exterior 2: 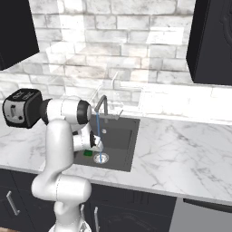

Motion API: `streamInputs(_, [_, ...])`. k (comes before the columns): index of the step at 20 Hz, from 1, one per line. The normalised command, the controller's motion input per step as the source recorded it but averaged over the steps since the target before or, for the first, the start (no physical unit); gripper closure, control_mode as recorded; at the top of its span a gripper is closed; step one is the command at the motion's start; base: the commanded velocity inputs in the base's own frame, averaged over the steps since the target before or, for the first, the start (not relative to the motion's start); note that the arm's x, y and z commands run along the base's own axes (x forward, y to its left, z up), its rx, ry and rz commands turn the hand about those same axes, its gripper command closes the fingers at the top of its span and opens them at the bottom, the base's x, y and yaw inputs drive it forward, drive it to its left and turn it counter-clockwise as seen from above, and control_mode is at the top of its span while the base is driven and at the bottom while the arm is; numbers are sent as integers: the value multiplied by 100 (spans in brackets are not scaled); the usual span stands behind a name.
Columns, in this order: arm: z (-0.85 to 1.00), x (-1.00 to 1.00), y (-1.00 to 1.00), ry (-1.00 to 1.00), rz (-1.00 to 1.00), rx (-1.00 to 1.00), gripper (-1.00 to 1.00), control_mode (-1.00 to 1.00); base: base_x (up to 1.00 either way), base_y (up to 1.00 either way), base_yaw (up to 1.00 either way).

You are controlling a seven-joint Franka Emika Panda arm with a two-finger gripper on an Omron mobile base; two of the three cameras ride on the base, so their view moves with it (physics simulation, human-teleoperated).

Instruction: Soak the sponge with water for a few seconds and then drop it inside the sink.

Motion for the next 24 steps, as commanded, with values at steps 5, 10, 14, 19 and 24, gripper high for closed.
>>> streamInputs(5, [-3, 4, 6, 0, 0, 0, 100, -100, 0, 0, 0])
streamInputs(10, [-17, 0, 0, 0, 0, -2, 100, -100, 0, 0, 0])
streamInputs(14, [-24, 0, 0, 0, 0, -3, 100, -100, 0, 0, 0])
streamInputs(19, [-9, 0, 0, 0, 0, -1, 100, -100, 0, 0, 0])
streamInputs(24, [0, 0, 0, 0, 0, 0, 100, -100, 0, 0, 0])
